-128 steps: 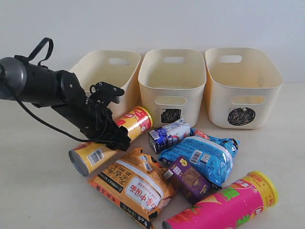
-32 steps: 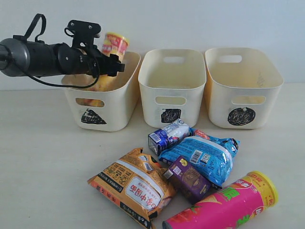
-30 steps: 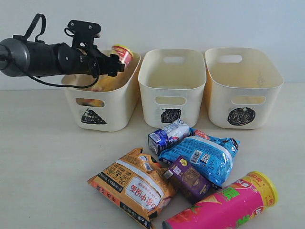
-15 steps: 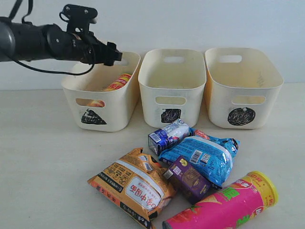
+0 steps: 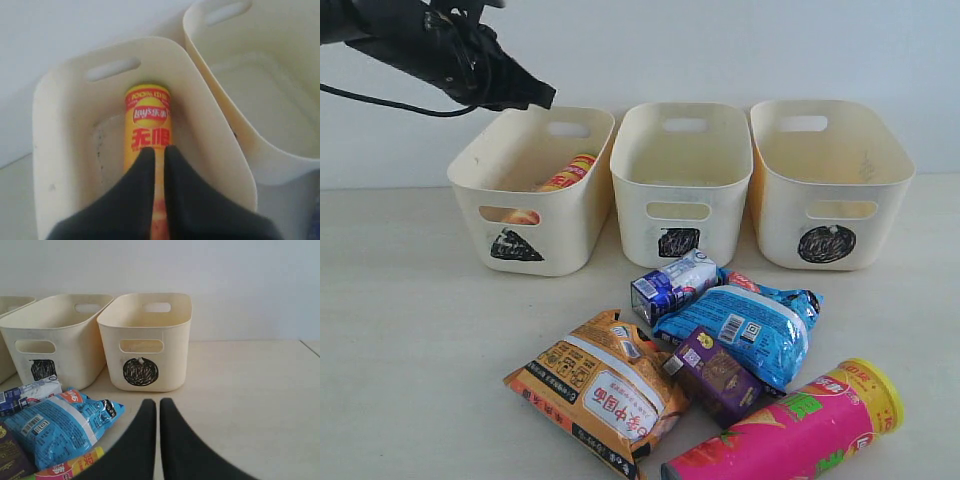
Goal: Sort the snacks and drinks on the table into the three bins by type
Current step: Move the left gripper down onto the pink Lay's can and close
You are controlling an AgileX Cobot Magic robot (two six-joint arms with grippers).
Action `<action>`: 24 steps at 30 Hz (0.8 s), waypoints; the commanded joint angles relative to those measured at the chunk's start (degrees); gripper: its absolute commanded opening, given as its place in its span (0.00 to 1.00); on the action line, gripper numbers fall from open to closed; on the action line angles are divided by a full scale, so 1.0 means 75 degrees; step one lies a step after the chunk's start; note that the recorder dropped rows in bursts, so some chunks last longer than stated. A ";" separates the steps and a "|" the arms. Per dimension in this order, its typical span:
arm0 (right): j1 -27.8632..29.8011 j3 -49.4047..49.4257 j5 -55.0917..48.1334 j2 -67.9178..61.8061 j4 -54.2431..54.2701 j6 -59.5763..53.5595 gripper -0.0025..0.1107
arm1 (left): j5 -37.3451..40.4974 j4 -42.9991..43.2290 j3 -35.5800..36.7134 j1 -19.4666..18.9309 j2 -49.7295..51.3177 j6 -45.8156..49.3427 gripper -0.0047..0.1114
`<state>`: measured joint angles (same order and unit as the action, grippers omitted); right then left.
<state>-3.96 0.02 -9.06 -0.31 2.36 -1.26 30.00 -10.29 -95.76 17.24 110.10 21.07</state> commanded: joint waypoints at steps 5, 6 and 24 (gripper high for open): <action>-0.0002 -0.0003 0.0025 0.0042 -0.0007 -0.0018 0.02 | 0.1785 0.0082 0.0345 -0.0007 -0.0895 0.0412 0.07; -0.0002 -0.0003 0.0025 0.0042 -0.0007 -0.0018 0.02 | 0.1839 0.0040 0.0453 -0.0007 -0.1044 0.0447 0.07; -0.0002 -0.0003 0.0025 0.0042 -0.0007 -0.0018 0.02 | 0.2657 -0.1322 0.2467 0.1516 -0.2361 0.1668 0.07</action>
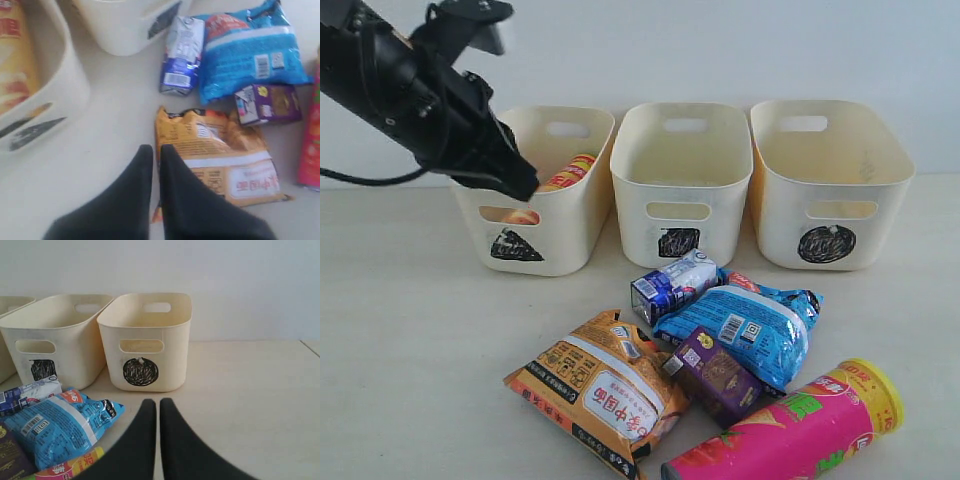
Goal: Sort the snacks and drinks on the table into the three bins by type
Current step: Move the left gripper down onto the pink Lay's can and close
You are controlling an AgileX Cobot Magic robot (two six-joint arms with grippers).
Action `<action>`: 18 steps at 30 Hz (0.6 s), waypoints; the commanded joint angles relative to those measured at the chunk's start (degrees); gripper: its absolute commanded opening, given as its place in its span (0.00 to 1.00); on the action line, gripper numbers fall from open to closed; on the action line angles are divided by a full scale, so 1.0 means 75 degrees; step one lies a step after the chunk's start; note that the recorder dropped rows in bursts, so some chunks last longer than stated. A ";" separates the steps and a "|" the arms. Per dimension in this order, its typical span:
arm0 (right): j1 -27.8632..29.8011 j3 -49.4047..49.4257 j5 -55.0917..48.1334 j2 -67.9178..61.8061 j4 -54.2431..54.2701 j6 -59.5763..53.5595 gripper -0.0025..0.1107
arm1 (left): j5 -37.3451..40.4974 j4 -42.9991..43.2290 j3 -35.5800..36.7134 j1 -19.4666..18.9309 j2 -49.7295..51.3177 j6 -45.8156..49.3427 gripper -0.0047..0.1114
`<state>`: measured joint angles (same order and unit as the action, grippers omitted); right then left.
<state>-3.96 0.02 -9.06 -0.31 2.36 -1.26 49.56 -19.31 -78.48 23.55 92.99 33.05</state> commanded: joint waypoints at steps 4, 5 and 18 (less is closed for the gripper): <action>-0.0002 -0.0003 0.0025 0.0042 -0.0007 -0.0018 0.02 | 0.0236 -0.0120 0.0163 0.1386 -0.0081 0.0071 0.07; -0.0002 -0.0003 0.0025 0.0042 -0.0007 -0.0018 0.02 | 0.0273 -0.0120 0.0163 0.1564 -0.0081 0.0071 0.07; -0.0002 -0.0003 0.0025 0.0042 -0.0007 -0.0018 0.02 | 0.0344 -0.0136 0.0163 0.3765 -0.0081 0.0071 0.07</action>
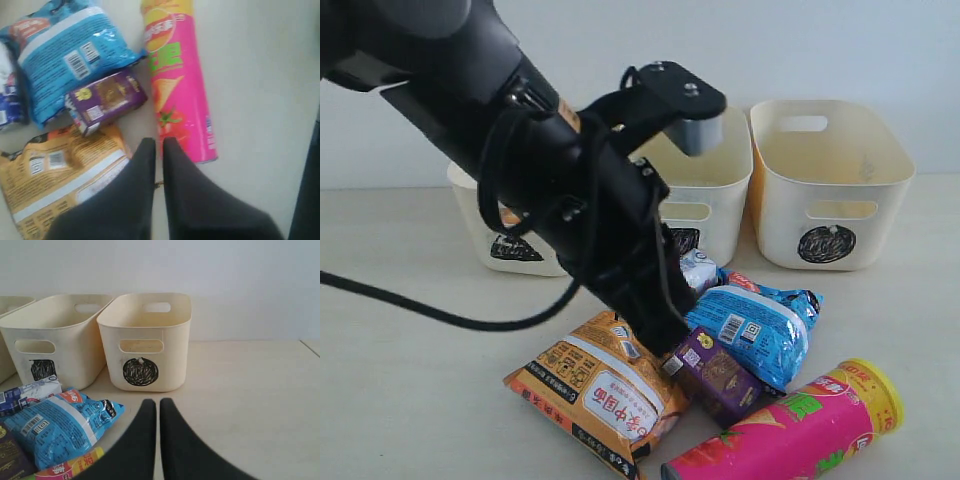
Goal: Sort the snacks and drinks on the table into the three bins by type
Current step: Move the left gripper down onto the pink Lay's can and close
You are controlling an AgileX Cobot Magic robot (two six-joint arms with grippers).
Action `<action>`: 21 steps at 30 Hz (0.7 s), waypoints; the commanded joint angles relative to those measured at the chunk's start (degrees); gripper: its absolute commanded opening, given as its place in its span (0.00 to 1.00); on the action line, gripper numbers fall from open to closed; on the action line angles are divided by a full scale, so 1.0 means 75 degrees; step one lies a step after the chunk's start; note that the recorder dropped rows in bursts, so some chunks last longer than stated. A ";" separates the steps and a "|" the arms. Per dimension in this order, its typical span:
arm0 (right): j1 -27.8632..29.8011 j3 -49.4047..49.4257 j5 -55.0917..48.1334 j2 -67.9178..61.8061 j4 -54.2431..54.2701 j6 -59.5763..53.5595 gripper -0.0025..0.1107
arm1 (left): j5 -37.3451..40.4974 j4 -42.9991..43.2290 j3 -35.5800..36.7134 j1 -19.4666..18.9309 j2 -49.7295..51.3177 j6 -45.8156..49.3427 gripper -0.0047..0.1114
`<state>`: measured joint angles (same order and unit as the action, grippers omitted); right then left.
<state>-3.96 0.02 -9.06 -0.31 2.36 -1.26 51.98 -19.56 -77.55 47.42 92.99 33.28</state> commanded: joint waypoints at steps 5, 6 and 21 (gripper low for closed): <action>-0.0002 -0.0003 0.0025 0.0042 -0.0007 -0.0018 0.02 | -0.0013 -0.0238 0.0040 0.1236 -0.0015 -0.0026 0.08; -0.0002 -0.0003 0.0025 0.0042 -0.0007 -0.0018 0.02 | 0.0043 -0.0300 0.0040 0.1316 0.0050 -0.0026 0.09; -0.0002 -0.0003 0.0025 0.0042 -0.0007 -0.0018 0.02 | -0.0887 -0.0220 0.0023 0.1948 0.1630 -0.0519 0.92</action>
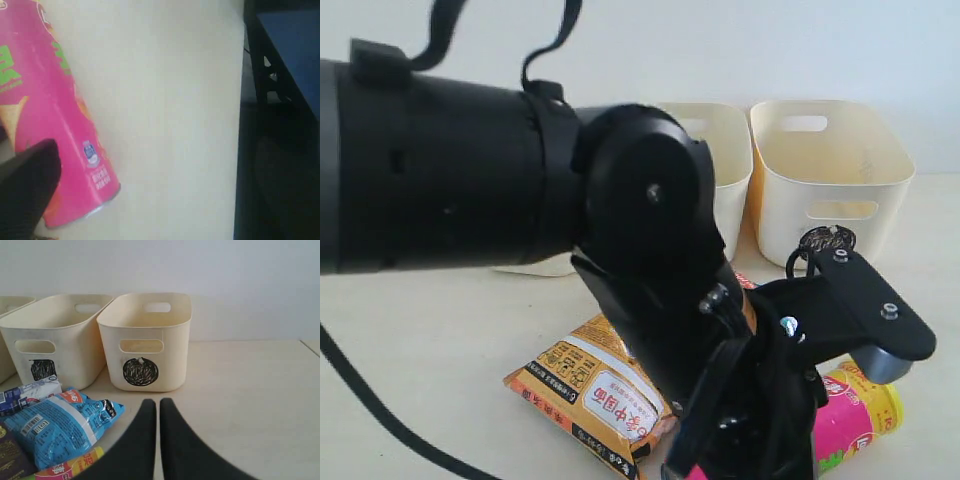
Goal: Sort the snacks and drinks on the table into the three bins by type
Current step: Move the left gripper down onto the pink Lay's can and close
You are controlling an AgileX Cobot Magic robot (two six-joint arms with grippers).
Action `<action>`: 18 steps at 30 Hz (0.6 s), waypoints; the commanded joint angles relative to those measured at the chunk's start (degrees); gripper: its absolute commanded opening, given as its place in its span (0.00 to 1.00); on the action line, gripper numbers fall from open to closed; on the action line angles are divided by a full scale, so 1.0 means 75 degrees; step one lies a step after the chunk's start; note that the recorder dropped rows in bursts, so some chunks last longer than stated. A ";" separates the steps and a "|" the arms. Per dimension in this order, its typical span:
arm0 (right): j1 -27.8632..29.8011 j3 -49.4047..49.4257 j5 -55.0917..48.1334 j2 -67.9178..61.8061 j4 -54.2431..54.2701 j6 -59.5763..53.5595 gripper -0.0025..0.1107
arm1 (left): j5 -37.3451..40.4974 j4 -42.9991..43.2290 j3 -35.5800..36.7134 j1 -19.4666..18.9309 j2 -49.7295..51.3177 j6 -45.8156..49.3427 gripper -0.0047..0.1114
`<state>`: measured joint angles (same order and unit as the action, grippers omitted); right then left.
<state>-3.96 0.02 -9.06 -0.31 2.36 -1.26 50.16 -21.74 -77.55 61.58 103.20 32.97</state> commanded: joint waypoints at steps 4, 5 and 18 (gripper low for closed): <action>-0.0002 -0.0003 0.0025 0.0042 -0.0007 -0.0018 0.02 | -0.1179 0.0746 0.0023 0.0059 0.0658 -0.0943 0.90; -0.0002 -0.0003 0.0025 0.0042 -0.0007 -0.0018 0.02 | -0.1442 0.1149 0.0023 0.0059 0.0836 -0.1212 0.89; -0.0002 -0.0003 0.0025 0.0042 -0.0007 -0.0018 0.02 | -0.1662 0.2065 -0.1100 0.0059 0.2017 -0.2226 0.84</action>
<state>-3.96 0.02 -9.06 -0.31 2.36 -1.26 38.21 -6.63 -84.73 61.73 117.02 17.43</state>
